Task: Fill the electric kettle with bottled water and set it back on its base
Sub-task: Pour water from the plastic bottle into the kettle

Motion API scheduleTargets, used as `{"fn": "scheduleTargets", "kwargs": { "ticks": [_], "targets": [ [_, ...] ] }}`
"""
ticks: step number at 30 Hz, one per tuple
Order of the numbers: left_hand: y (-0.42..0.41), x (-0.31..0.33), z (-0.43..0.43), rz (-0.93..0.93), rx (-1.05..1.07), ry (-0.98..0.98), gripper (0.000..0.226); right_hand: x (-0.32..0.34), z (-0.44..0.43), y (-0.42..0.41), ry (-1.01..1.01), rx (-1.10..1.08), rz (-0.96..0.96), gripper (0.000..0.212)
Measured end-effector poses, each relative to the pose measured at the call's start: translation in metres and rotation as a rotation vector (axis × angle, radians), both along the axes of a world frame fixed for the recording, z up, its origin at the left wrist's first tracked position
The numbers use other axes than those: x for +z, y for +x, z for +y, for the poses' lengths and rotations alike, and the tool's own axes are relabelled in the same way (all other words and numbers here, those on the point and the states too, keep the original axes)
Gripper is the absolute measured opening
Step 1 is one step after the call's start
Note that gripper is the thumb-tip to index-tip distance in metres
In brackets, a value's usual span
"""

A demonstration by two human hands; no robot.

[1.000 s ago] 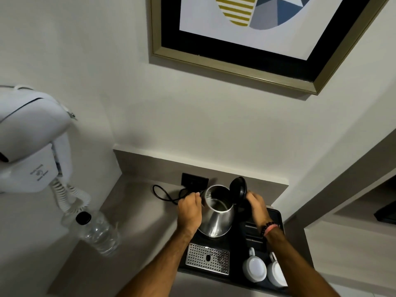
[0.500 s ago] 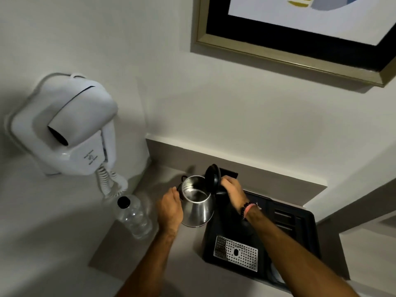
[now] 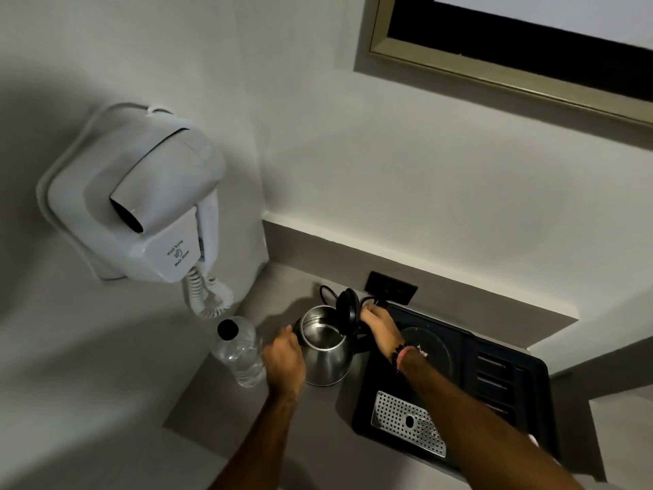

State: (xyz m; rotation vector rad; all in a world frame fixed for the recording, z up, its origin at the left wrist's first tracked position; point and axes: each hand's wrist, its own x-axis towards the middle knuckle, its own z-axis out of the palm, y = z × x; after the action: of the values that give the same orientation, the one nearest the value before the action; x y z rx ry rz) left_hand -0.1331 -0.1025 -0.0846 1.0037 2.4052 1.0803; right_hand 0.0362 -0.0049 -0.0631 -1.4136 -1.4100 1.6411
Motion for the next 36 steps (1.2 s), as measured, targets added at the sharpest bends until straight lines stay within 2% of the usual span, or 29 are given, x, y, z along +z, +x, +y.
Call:
{"fn": "scheduleTargets", "kwargs": {
  "ticks": [4, 7, 11, 14, 16, 19, 22, 27, 29, 32, 34, 36],
  "targets": [
    [0.001, 0.001, -0.001, -0.058, 0.011, -0.021, 0.043, -0.002, 0.0, 0.001, 0.019, 0.068, -0.063, 0.047],
    [0.004, 0.012, -0.008, -0.015, -0.043, -0.018, 0.045, 0.002, 0.003, 0.003, 0.137, 0.178, -0.189, 0.045],
    [0.004, 0.036, -0.028, 0.266, -0.169, 0.095, 0.025, 0.0, 0.015, 0.01, 0.372, 0.366, -0.657, 0.06],
    [-0.01, 0.048, -0.045, 0.61, -0.172, 0.239, 0.018, 0.003, 0.018, 0.012, 0.513, 0.456, -0.796, 0.068],
    [-0.024, 0.055, -0.053, 0.703, -0.095, 0.292, 0.016, 0.004, 0.018, 0.014, 0.551, 0.473, -0.843, 0.068],
    [-0.047, 0.062, -0.06, 0.646, 0.075, 0.323, 0.028, 0.006, 0.017, 0.014, 0.532, 0.5, -0.892, 0.069],
    [-0.064, 0.065, -0.062, 0.514, 0.044, 0.243, 0.046, 0.007, 0.016, 0.013, 0.496, 0.51, -0.894, 0.073],
    [-0.082, 0.062, -0.063, 0.422, -0.032, 0.255, 0.032, 0.008, 0.016, 0.014, 0.459, 0.51, -0.906, 0.073],
    [-0.084, 0.063, -0.064, 0.347, 0.01, 0.282, 0.026, 0.008, 0.016, 0.014, 0.448, 0.506, -0.908, 0.071],
    [-0.084, 0.067, -0.062, 0.207, 0.102, 0.283, 0.032, 0.007, 0.015, 0.014, 0.433, 0.51, -0.923, 0.069],
    [-0.083, 0.069, -0.062, 0.246, 0.134, 0.337, 0.035, 0.008, 0.015, 0.014, 0.426, 0.509, -0.922, 0.07],
    [-0.077, 0.066, -0.065, 0.421, 0.141, 0.403, 0.035, 0.008, 0.016, 0.014, 0.426, 0.507, -0.92, 0.072]
  ]
}}
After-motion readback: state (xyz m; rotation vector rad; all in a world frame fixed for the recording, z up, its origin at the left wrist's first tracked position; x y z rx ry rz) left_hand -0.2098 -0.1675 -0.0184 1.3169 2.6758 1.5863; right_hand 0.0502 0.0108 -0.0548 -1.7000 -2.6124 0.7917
